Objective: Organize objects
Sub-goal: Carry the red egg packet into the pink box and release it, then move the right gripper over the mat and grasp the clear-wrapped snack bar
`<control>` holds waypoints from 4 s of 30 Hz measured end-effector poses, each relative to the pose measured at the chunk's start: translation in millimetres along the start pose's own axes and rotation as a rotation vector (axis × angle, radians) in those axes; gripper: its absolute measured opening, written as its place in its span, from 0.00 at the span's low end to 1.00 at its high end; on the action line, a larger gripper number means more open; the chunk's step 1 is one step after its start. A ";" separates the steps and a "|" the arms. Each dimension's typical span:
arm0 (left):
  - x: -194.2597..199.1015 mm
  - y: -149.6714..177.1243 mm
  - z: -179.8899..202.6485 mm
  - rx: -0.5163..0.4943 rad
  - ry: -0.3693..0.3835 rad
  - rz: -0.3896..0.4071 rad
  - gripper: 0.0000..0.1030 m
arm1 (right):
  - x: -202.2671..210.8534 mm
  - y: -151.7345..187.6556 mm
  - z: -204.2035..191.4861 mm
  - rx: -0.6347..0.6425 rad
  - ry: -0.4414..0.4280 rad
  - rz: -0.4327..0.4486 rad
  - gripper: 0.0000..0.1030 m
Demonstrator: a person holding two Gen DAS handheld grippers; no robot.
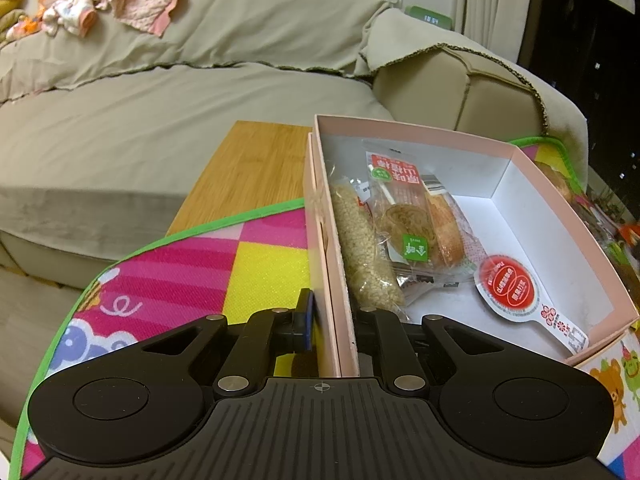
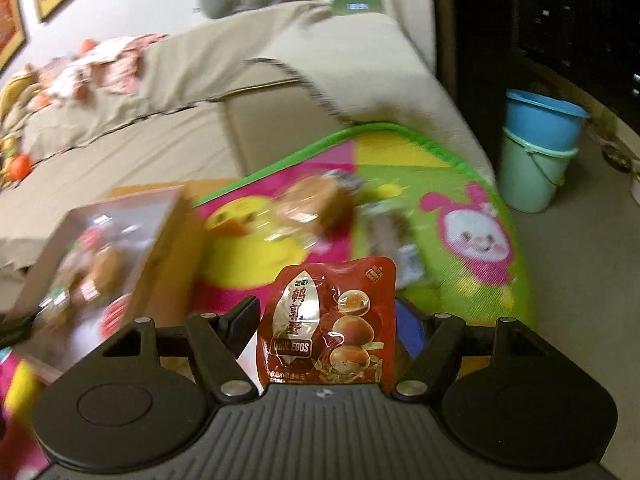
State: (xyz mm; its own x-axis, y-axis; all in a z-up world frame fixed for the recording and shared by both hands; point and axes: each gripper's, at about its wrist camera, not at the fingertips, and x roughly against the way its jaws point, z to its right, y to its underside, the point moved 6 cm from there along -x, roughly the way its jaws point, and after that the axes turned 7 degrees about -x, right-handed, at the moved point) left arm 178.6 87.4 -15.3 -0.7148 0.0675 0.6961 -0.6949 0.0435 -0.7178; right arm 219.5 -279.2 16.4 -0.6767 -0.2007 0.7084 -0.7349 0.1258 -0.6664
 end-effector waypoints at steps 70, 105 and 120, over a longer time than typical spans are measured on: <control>0.6 2.1 0.0 0.015 0.021 0.010 0.14 | 7.1 43.4 -22.2 0.087 0.137 0.019 0.72; -0.1 2.8 0.0 -0.004 0.021 0.009 0.14 | -119.2 -77.1 50.9 -0.209 -0.010 -0.103 0.71; 1.0 3.2 0.1 0.002 0.022 0.010 0.14 | -27.1 43.4 -13.9 -0.159 -0.201 -0.192 0.42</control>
State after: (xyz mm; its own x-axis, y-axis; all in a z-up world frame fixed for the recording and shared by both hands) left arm 175.7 87.5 -16.9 -0.7198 0.0895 0.6883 -0.6879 0.0409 -0.7247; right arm 205.3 -254.8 -28.5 -0.5139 -0.4212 0.7473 -0.8570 0.2139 -0.4688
